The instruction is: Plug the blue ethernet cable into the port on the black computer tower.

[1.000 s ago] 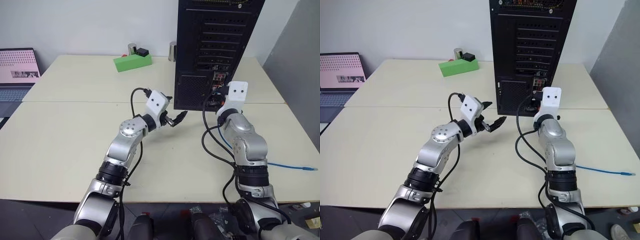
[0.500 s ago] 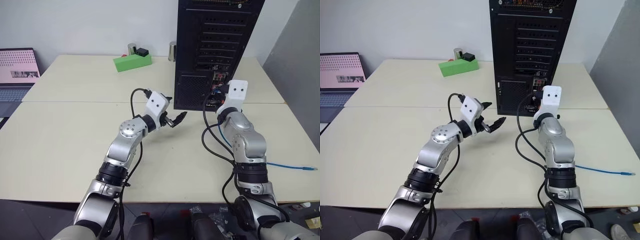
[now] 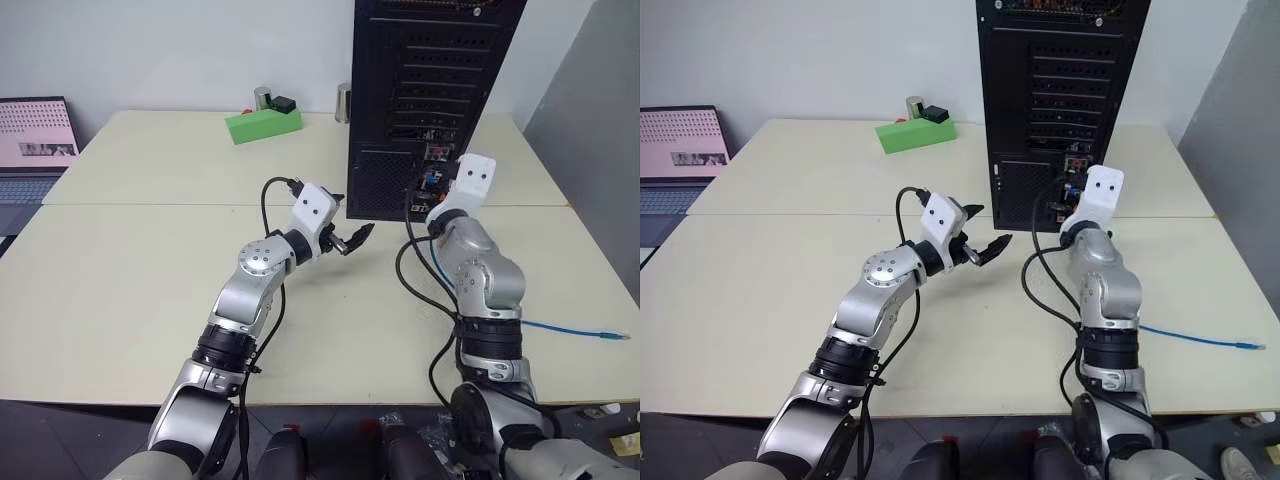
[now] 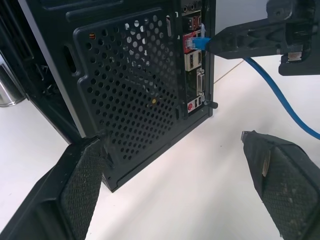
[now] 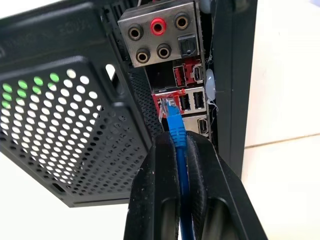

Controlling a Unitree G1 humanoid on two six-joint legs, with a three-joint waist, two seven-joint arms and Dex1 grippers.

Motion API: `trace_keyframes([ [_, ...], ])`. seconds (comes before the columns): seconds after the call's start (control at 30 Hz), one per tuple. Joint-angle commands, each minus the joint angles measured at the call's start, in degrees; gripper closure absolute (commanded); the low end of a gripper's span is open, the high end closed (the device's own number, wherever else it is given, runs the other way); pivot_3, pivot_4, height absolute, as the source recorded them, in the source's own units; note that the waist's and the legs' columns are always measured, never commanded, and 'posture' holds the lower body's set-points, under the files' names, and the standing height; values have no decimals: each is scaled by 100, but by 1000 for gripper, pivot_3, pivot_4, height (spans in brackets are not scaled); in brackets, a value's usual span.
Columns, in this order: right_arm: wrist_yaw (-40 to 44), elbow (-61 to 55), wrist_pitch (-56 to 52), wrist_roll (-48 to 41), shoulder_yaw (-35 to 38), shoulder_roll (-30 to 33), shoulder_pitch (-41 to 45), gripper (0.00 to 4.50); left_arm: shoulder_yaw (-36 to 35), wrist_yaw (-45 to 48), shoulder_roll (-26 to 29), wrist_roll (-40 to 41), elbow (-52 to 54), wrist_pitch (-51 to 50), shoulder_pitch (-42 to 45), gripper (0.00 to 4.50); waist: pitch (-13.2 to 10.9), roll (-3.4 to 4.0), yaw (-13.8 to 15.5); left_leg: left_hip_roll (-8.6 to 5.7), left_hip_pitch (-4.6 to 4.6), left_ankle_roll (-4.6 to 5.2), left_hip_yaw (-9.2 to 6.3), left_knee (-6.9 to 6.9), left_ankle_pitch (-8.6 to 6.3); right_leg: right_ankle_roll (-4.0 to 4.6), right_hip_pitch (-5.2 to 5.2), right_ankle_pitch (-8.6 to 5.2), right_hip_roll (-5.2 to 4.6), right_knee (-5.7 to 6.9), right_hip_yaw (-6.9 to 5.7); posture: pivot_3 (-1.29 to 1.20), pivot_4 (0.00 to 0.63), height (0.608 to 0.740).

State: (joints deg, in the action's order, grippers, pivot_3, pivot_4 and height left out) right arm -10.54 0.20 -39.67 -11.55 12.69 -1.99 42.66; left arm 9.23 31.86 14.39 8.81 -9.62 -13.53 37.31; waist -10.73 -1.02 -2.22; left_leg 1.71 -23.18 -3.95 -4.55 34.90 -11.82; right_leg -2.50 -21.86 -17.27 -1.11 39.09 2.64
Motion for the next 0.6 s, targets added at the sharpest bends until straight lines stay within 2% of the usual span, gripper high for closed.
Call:
trace_keyframes([
  [0.03,-231,-315,-40,-125,28,-211,336,4500,-112,-23,-60,33,233,-37,47,26,0,0,-18,0,-2,0,0,0,0,0,-2,0,0,1,0,0,150,740],
  [0.6,-190,106,265,14,-130,-169,811,4500,-282,172,7,59,234,-222,222,26,-1,1,-122,0,-35,0,1,1,1,0,-43,1,1,15,2,0,150,740],
])
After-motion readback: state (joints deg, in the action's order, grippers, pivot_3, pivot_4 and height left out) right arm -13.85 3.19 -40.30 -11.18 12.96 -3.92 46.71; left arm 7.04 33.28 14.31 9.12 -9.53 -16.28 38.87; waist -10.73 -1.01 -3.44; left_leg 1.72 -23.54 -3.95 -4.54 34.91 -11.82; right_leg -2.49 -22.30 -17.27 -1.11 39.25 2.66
